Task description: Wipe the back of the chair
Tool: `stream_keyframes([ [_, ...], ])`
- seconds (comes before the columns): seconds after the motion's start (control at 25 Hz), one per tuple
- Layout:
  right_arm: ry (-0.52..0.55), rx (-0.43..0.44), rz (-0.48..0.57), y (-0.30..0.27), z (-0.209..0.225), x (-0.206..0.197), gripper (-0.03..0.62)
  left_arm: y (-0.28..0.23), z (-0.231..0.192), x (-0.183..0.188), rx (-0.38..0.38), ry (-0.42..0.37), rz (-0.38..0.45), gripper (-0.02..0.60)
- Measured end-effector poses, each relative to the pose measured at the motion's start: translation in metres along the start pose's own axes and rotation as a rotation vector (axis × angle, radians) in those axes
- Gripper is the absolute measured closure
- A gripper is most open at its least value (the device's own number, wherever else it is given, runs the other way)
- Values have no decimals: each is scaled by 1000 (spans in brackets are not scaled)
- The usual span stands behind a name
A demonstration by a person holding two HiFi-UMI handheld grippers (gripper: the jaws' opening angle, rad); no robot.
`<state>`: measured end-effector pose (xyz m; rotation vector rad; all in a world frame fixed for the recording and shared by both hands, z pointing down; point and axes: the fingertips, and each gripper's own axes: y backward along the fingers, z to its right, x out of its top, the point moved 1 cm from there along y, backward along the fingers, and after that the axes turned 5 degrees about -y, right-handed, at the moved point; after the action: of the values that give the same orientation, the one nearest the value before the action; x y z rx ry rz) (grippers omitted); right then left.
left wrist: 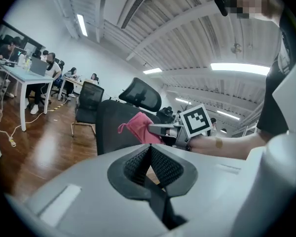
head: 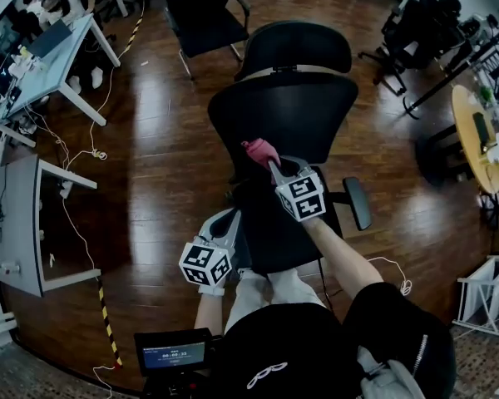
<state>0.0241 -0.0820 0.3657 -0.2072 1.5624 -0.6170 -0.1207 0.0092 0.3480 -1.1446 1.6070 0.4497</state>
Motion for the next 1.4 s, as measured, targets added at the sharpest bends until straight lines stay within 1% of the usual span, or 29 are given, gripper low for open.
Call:
stream_keyframes([
  [0.16,-8,-6,12,36,11,-16,546,-21,26,18,-37,-53,-14,588],
  [0.28,15,-28,24,59,25,-21,548,-34,44,22,-54,-68,-29,588],
  [0.36,11,-29,36,67,30,-22,547,-39,51,23,-55,-78,-41,588],
  [0.56,28,4,47,79,28,-29,548,-51,63,22,-46,-93,-63,588],
  [0.96,45,53,55,85,38,-37,551,-83,79,30,-18,-100,-53,588],
  [1.4,32,83,44,77,56,-47,551,-105,76,23,8,-89,-69,588],
])
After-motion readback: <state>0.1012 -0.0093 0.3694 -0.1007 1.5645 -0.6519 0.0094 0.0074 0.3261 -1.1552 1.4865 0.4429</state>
